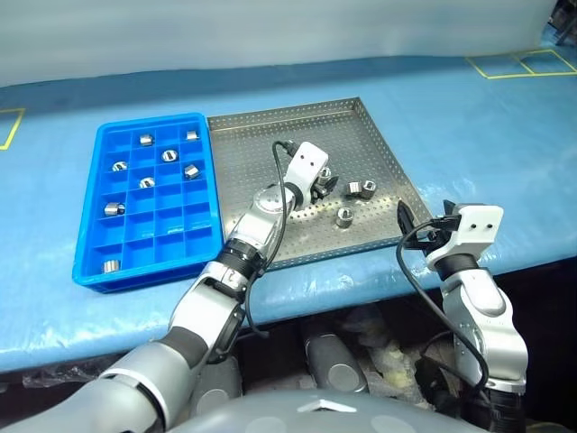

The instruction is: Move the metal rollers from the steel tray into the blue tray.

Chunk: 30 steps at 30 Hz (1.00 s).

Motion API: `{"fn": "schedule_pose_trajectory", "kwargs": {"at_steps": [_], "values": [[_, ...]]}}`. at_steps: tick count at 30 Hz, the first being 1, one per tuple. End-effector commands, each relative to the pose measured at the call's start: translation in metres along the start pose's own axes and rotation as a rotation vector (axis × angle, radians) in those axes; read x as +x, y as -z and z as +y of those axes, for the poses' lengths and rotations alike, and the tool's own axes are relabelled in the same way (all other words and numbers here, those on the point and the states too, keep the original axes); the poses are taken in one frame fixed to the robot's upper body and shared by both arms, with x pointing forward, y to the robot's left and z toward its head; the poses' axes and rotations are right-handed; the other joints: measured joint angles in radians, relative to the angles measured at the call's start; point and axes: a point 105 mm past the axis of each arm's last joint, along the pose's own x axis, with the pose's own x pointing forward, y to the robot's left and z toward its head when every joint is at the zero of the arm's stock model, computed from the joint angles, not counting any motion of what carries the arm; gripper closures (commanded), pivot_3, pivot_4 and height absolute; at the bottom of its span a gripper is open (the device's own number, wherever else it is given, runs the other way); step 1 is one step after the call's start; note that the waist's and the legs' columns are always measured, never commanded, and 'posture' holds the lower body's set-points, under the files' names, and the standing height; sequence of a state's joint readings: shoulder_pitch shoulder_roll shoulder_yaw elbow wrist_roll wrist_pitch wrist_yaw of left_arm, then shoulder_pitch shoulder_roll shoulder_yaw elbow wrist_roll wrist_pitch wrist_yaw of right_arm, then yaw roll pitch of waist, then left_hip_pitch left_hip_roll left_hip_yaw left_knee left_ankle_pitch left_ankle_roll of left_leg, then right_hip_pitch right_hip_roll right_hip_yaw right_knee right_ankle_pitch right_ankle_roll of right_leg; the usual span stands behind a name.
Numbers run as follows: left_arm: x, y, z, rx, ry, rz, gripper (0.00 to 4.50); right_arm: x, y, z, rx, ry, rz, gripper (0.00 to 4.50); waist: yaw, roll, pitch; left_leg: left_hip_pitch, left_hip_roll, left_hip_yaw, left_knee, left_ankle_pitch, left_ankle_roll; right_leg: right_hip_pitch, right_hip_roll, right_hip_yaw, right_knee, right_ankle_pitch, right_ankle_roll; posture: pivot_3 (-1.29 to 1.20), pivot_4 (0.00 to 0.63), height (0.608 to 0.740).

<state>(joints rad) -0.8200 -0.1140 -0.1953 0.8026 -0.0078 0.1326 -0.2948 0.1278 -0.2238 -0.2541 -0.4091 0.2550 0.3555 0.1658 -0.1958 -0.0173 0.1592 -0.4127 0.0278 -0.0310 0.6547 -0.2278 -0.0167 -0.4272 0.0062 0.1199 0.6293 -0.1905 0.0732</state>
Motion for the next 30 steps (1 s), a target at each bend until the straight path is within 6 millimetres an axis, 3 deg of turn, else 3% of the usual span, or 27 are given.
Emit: {"fn": "schedule_pose_trajectory", "kwargs": {"at_steps": [1,11,20,22,26,30], "values": [[0.009,-0.020,-0.006,0.014,-0.008,-0.054,1.16,-0.003,-0.018,-0.002,-0.018,0.015,-0.073,0.00,-0.012,0.000,0.000,0.000,0.000,0.000,0.000,0.000,0.000,0.000,0.000,0.000,0.000,0.000,0.000,-0.26,0.150,0.740],[0.018,-0.024,0.007,0.000,-0.134,-0.051,1.16,-0.004,-0.017,-0.001,-0.019,0.013,-0.071,0.00,-0.053,0.000,0.000,0.000,0.000,0.000,-0.001,0.000,0.000,0.000,0.000,0.001,0.000,0.001,0.001,-0.29,0.150,0.740],[0.020,0.004,-0.001,-0.077,-0.120,0.079,1.16,-0.009,-0.014,-0.004,-0.018,0.037,-0.065,0.00,-0.091,0.000,0.000,0.000,0.000,0.000,-0.003,0.000,0.000,-0.001,0.000,0.001,-0.001,0.001,0.004,-0.30,0.150,0.740],[0.019,0.009,-0.001,-0.094,-0.121,0.096,1.52,-0.010,-0.014,-0.005,-0.018,0.039,-0.065,0.00,-0.097,0.000,0.000,0.000,-0.001,0.000,-0.003,0.000,0.000,-0.001,0.000,0.001,-0.001,0.002,0.005,-0.30,0.150,0.740],[0.018,0.002,0.005,-0.116,-0.141,0.057,2.72,-0.008,-0.014,-0.003,-0.015,0.035,-0.061,0.00,-0.106,0.000,0.000,0.000,0.000,0.000,-0.003,0.000,0.000,-0.001,0.000,0.001,-0.001,0.002,0.005,-0.28,0.150,0.740],[0.014,-0.011,0.015,-0.126,-0.190,-0.024,2.81,-0.003,-0.013,0.001,-0.013,0.007,-0.055,0.00,-0.104,0.000,0.000,0.000,0.000,0.000,-0.004,0.000,0.000,-0.001,0.000,0.001,-0.001,0.002,0.005,-0.24,0.150,0.740]]}}
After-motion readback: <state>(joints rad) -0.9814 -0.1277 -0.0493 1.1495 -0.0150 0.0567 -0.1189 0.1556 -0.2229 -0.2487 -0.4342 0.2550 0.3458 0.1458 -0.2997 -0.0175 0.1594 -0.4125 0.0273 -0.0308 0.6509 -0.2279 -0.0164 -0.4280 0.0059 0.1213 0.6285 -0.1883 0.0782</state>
